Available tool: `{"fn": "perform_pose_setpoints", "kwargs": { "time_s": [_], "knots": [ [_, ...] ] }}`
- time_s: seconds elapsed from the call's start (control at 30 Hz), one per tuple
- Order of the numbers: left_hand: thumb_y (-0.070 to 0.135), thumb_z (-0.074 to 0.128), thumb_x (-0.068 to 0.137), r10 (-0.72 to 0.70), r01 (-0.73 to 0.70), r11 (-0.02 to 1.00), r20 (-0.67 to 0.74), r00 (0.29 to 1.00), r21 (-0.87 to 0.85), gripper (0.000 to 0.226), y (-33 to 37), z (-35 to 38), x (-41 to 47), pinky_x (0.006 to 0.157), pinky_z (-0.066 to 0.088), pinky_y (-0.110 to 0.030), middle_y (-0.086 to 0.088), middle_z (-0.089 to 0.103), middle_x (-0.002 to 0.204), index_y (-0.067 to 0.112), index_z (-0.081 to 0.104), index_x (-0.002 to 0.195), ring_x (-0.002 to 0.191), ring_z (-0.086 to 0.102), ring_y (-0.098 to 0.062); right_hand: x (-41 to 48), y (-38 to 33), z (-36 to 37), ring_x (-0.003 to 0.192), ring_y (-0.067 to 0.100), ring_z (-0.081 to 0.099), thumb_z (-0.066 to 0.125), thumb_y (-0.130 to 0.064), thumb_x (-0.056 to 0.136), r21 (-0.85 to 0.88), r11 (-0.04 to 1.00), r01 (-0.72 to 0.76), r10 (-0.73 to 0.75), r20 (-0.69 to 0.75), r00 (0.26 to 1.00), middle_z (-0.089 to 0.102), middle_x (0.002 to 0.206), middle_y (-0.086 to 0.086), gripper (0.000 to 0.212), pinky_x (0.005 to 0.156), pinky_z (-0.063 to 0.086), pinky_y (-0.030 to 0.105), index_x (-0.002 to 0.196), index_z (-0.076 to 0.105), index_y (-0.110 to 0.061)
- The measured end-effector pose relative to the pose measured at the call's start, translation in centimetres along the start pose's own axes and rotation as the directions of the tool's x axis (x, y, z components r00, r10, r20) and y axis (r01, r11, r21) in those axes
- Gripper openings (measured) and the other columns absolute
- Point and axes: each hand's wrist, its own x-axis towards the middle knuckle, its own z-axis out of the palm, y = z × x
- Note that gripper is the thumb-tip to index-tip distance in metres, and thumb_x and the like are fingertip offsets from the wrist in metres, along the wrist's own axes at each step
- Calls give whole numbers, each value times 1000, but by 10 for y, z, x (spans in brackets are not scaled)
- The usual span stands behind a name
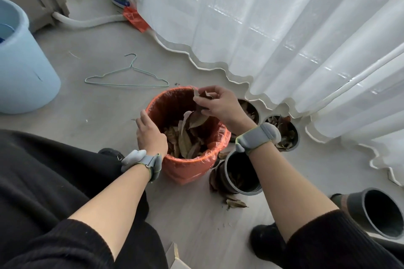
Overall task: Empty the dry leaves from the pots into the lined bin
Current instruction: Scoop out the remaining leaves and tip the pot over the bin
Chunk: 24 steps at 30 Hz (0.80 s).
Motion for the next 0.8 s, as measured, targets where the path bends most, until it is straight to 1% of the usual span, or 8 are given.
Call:
{"fn": "perform_pose_setpoints", "kwargs": {
  "time_s": [0.13,0.23,0.3,0.37,0.43,0.53,0.67,0.8],
  "knots": [
    [-14,48,79,-9,9,1000,-9,1000,0,79,-2,0,2,100,37,-45,-19,34,141,9,19,149,120,45,-42,8,8,2,100,16,64,81,-27,77,-238,969,65,-69,-10,998,64,105,0,39,89,57,39,111,66,-17],
    [-14,48,79,-10,10,1000,-6,1000,-2,80,-3,0,2,102,36,-44,-18,33,143,10,18,149,122,44,-41,3,31,-19,90,8,66,75,-29,81,-331,936,121,-169,-122,978,68,96,-7,23,82,57,33,101,67,-21],
    [-14,48,79,-7,7,1000,-14,1000,-1,80,-3,1,2,102,36,-44,-17,33,143,11,18,149,123,44,-40,-9,55,-43,83,3,65,68,-28,87,-460,876,145,-256,-188,948,69,91,-9,11,79,55,26,96,67,-22],
    [-14,46,78,-9,9,1000,-30,1000,0,80,-3,1,2,101,37,-45,-17,33,143,11,19,149,122,45,-41,-23,86,-68,85,9,65,62,-21,90,-589,801,109,-267,-188,945,69,92,-5,10,81,52,26,98,68,-19],
    [-14,44,78,-10,10,1000,-49,999,-6,78,-4,2,3,101,38,-46,-16,33,143,12,21,148,122,45,-41,-36,119,-92,89,16,66,60,-17,90,-655,756,-3,-158,-186,970,70,94,-2,13,85,51,29,101,67,-17],
    [-13,42,79,-14,12,1000,-78,997,-16,76,-5,3,3,101,39,-46,-13,35,143,14,23,147,123,46,-40,-47,158,-109,100,24,64,61,-22,90,-756,624,-198,155,-129,980,69,104,5,26,88,48,29,115,62,-12],
    [-13,40,80,8,-9,1000,-108,994,-12,73,-3,8,1,99,41,-46,-12,37,141,15,26,147,120,49,-40,-45,195,-91,124,33,52,68,-41,86,-849,418,-322,530,-60,846,48,136,17,68,104,43,39,139,41,-7],
    [-12,41,82,31,-31,1000,-121,992,2,73,-2,11,0,98,44,-45,-10,36,145,16,26,147,121,50,-38,-33,219,-73,134,37,40,65,-40,89,-805,354,-475,664,-141,734,33,147,22,79,112,36,42,148,26,-5]
  ]
}}
